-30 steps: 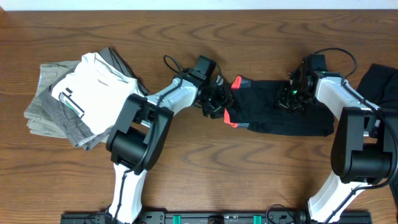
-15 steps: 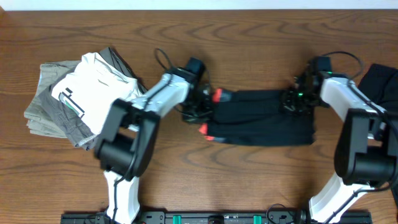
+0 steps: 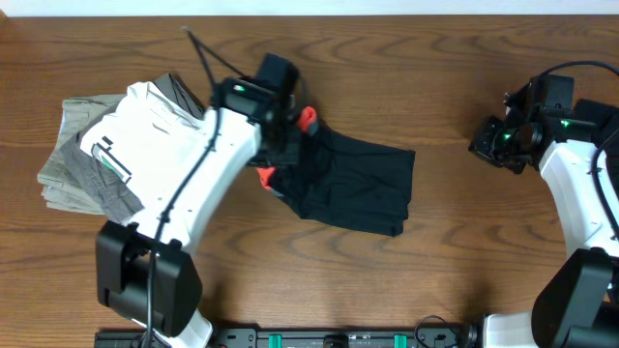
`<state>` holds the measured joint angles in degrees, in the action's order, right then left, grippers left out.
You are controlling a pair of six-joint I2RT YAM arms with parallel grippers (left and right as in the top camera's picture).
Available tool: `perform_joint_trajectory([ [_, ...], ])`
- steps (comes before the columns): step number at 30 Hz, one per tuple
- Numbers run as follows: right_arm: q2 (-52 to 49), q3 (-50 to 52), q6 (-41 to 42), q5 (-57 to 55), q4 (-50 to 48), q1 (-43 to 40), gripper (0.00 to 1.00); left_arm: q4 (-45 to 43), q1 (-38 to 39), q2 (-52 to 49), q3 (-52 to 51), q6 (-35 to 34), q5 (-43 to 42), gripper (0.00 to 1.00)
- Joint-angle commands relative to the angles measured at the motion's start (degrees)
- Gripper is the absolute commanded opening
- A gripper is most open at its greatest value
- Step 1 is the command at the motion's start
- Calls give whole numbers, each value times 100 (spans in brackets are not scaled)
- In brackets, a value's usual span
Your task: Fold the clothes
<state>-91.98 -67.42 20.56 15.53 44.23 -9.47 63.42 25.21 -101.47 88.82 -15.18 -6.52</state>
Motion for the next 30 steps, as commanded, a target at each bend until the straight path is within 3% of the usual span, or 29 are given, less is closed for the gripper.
perform_joint_trajectory([
  [1, 15, 2, 2, -74, 63, 11, 3, -44, 632, -2, 74, -352, 393, 6],
  [11, 15, 2, 2, -74, 107, 11, 3, -544, 2295, -470, 68, -1283, 876, 6],
  [19, 15, 2, 0, -76, 254, 11, 3, -1003, 2577, -1368, 68, -1561, 608, 6],
  [25, 15, 2, 0, -79, 258, 11, 3, -1296, 2577, -1497, 87, -1613, 214, 6],
  [30, 15, 4, 0, -81, 260, 11, 3, -1311, 2575, -1495, 247, -1886, -608, 6],
])
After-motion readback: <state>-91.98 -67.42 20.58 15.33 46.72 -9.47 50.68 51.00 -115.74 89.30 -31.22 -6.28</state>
